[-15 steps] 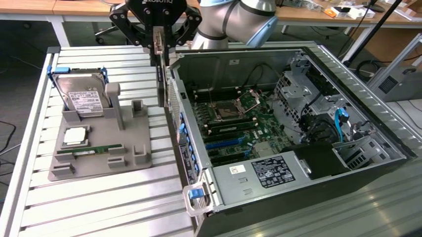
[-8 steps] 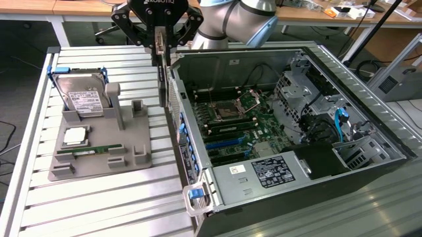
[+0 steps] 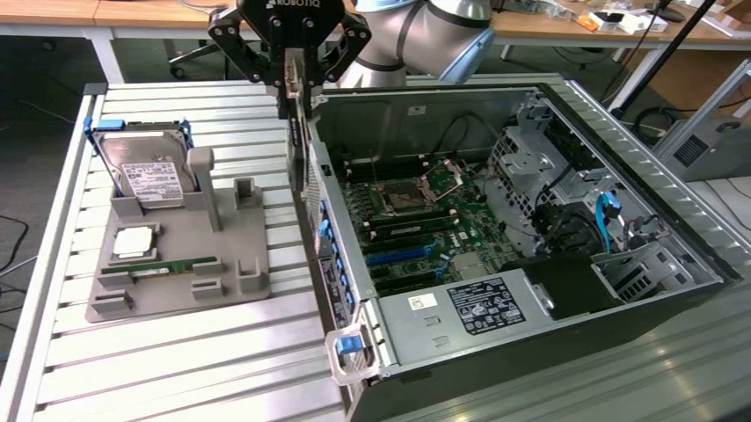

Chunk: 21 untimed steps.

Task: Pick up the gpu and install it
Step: 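Pick up the gpu and move the gpu toward the slot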

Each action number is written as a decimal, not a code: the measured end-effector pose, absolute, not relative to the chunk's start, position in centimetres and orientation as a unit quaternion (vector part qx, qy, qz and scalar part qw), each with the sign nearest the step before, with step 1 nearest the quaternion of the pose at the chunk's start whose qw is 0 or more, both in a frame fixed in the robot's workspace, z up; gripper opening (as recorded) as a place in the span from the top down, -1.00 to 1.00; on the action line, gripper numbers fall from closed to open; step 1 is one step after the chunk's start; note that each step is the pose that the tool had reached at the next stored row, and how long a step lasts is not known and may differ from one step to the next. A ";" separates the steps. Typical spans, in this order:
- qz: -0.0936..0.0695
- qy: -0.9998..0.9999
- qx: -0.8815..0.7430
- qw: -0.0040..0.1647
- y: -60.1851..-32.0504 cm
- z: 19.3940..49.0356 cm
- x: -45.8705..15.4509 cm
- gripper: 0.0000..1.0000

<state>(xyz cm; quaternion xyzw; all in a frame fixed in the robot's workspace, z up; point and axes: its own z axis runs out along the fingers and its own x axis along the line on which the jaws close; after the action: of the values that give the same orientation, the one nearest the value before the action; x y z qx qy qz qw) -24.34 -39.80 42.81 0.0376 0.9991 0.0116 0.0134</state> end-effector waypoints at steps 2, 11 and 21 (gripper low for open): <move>0.012 0.999 0.038 0.013 -39.8 42.8 -24.3 0.47; 0.010 0.999 0.038 0.013 -39.8 42.8 -24.0 0.47; 0.009 0.999 0.038 0.014 -39.8 42.8 -23.8 0.47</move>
<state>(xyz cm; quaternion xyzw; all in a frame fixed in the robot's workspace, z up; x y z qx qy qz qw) -23.80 -39.80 42.79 0.0376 0.9992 0.0091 0.0135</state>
